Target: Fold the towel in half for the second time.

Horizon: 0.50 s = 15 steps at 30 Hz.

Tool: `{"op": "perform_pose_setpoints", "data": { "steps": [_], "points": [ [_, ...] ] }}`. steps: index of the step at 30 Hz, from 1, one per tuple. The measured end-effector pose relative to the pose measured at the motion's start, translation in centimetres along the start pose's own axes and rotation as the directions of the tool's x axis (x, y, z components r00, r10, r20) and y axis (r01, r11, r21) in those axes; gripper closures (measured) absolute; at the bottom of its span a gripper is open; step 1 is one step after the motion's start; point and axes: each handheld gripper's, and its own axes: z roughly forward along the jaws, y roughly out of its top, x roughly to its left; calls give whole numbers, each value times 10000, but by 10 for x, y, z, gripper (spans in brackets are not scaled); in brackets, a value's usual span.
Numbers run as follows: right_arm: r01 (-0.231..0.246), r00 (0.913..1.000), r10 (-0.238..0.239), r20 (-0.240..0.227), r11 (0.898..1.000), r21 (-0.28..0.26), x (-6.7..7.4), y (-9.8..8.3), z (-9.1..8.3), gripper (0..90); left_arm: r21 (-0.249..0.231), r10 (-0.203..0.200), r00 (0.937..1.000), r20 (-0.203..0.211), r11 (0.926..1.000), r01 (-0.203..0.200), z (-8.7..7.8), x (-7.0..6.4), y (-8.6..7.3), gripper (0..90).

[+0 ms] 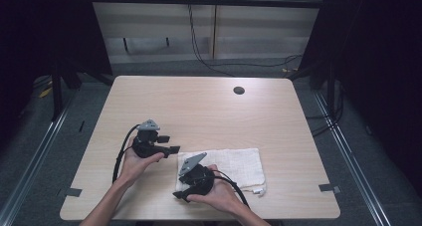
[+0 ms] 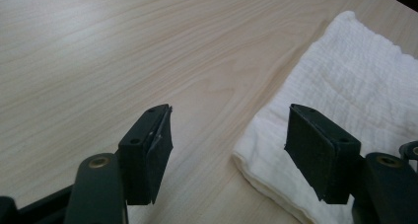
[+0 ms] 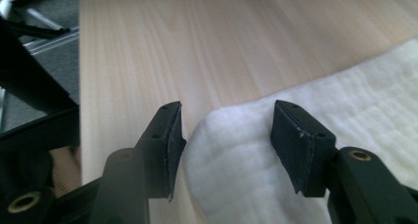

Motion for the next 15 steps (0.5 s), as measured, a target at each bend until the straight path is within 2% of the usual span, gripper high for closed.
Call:
{"op": "perform_pose_setpoints", "data": {
  "steps": [1,3,6,8,12,15],
  "points": [
    [57,10000,-57,59,10000,42,1,0,0,464,-115,-33,10000,52,9999,33,-1,0,0,346],
    [566,9978,-570,327,9983,145,6,-1,0,466,-302,-85,9997,215,9995,92,-3,1,1,349],
    [922,9935,-934,645,9955,218,12,-2,0,488,-349,-77,9998,157,9994,82,-4,-1,1,349],
    [940,9914,-951,897,9954,159,13,-4,0,537,-295,-25,9998,197,9996,30,-4,-1,0,350],
    [742,9924,-758,974,9970,206,8,-5,-4,725,-279,8,9996,284,9996,0,-4,-2,0,359],
    [763,9912,-766,1078,9971,61,4,-7,-5,793,-266,-11,9996,283,9996,19,-4,-1,0,358]
  ]
}}
